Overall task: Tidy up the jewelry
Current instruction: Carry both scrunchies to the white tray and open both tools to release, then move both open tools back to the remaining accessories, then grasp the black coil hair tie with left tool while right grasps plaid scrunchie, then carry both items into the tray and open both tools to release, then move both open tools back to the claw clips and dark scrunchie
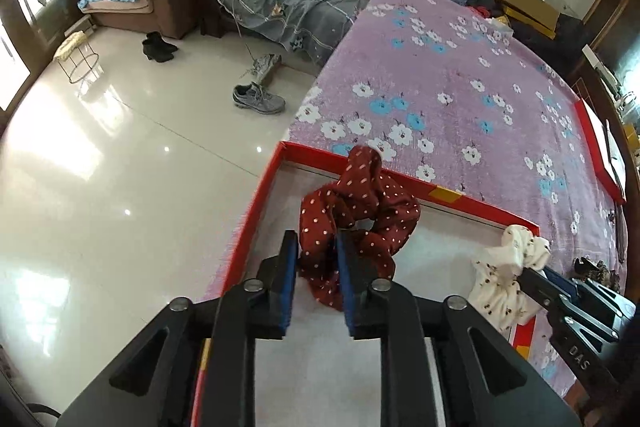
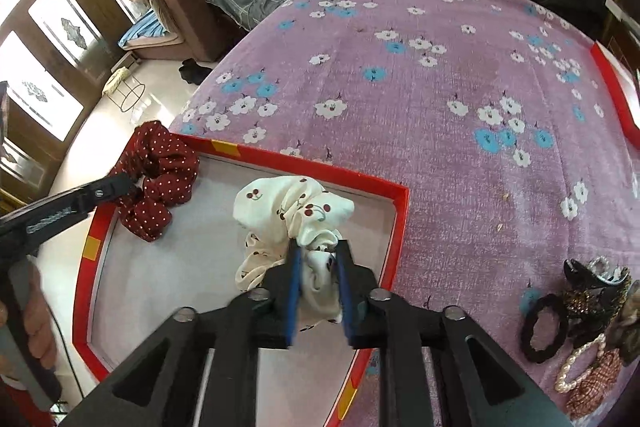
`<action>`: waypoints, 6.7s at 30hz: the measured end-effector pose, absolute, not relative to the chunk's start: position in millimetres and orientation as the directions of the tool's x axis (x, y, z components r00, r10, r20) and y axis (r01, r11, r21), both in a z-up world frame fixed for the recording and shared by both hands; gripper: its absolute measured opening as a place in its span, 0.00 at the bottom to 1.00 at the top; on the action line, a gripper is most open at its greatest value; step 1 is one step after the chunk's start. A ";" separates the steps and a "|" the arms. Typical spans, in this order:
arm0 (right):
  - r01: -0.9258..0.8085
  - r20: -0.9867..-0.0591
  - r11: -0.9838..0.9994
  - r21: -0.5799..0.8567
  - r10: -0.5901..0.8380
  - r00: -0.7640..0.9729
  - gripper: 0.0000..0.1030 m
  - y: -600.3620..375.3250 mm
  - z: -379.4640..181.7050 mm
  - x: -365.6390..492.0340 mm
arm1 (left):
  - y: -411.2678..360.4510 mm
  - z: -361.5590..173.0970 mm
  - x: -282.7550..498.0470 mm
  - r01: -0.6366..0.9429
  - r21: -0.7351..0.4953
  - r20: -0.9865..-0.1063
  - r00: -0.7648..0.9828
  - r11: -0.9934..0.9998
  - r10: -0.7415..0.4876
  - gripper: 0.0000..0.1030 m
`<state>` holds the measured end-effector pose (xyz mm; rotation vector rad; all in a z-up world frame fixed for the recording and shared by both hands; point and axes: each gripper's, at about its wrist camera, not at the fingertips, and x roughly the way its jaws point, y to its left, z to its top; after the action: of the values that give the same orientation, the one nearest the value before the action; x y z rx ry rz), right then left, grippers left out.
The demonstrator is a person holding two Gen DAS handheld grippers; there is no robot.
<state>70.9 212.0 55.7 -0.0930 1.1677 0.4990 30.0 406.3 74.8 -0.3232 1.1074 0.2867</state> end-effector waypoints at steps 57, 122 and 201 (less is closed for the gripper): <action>-0.025 -0.898 0.958 0.286 0.277 0.342 0.52 -156.4 34.4 2.2 | 78.0 23.6 87.8 -0.008 -0.117 -0.933 0.344 0.993 -0.107 0.43; -0.301 -0.841 0.889 0.344 0.434 0.322 0.10 30.7 93.0 -41.8 | 291.4 93.0 -55.0 -0.328 -0.159 -0.909 0.417 0.931 -0.008 0.08; -0.321 -0.860 0.890 0.324 0.418 0.293 0.46 -2.1 73.9 -55.1 | 205.9 96.4 -49.6 -0.256 0.051 -0.925 0.353 0.965 0.142 0.40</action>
<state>-55.1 -2.1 73.9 0.0956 1.1751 0.4932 -49.6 205.9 96.4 -0.1084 1.1832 0.2581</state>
